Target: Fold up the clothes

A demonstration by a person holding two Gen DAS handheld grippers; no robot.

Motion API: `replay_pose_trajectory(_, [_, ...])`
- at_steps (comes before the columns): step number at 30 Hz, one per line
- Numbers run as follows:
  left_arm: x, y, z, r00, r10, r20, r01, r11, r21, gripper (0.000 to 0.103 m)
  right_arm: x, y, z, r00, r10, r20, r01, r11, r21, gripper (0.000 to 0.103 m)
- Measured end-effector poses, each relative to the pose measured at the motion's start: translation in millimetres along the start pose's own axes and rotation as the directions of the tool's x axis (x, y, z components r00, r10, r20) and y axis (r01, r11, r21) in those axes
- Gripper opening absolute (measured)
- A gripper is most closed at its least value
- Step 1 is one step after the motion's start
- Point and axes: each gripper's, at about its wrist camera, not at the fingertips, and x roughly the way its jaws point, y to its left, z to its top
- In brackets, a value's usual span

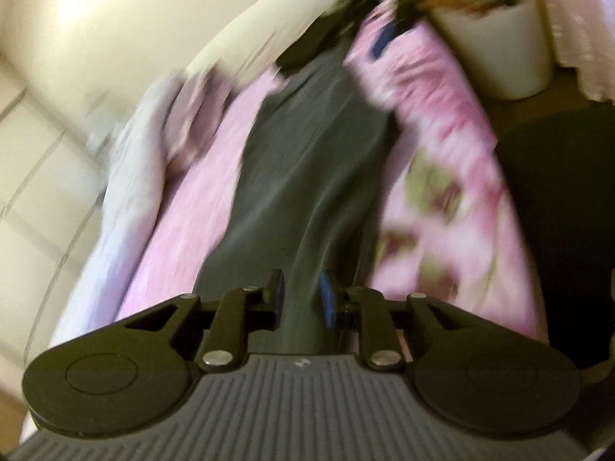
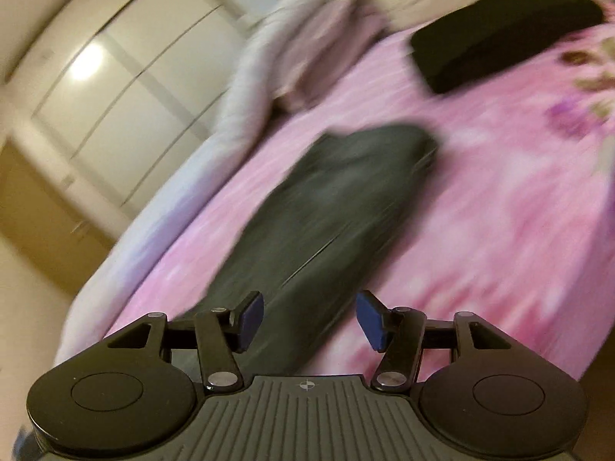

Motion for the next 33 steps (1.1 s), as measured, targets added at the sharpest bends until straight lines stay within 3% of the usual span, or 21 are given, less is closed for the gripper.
replay_pose_trajectory(5, [-14,14,-54,0.988,0.026,-0.155,-0.038,0.996,-0.078,0.016,6,55,-54,0.993,0.1,-0.061,-0.108,0.981,-0.161,0.057])
replay_pose_trajectory(7, [-24,16,-70,0.983,0.02,-0.18,-0.037,0.995,-0.094,0.015,12,77,-70,0.993,0.071,-0.092,-0.093,0.959,-0.267,0.057])
replay_pose_trajectory(10, [-43,19,-91,0.973,0.054,-0.226,-0.072,0.995,-0.072,0.015,17,112,-92,0.994,0.042,-0.101,-0.082,0.894,-0.44,0.057])
replay_pose_trajectory(12, [-58,24,-109,0.961,0.09,-0.26,-0.113,0.991,-0.078,0.015,20,134,-106,0.989,0.07,-0.13,-0.128,0.843,-0.523,0.057])
replay_pose_trajectory(17, [-105,51,-155,0.934,0.135,-0.331,-0.217,0.95,-0.225,0.018,51,177,-139,0.963,0.097,-0.251,-0.233,0.766,-0.599,0.057])
replay_pose_trajectory(20, [-137,73,-187,0.908,0.174,-0.382,-0.301,0.904,-0.304,0.033,68,197,-152,0.953,0.086,-0.291,-0.257,0.739,-0.623,0.057])
replay_pose_trajectory(24, [-168,118,-236,0.874,0.19,-0.448,-0.407,0.79,-0.459,0.037,96,228,-169,0.934,0.061,-0.351,-0.296,0.683,-0.668,0.057])
replay_pose_trajectory(27, [-174,151,-265,0.879,0.148,-0.453,-0.41,0.719,-0.561,0.039,121,252,-190,0.916,0.027,-0.401,-0.329,0.625,-0.708,0.058])
replay_pose_trajectory(29, [-170,173,-286,0.886,0.108,-0.451,-0.401,0.668,-0.627,0.04,135,260,-210,0.883,-0.043,-0.467,-0.353,0.592,-0.724,0.058])
replay_pose_trajectory(33, [-150,198,-314,0.912,-0.009,-0.41,-0.328,0.585,-0.742,0.038,148,265,-232,0.879,-0.099,-0.467,-0.345,0.544,-0.765,0.07])
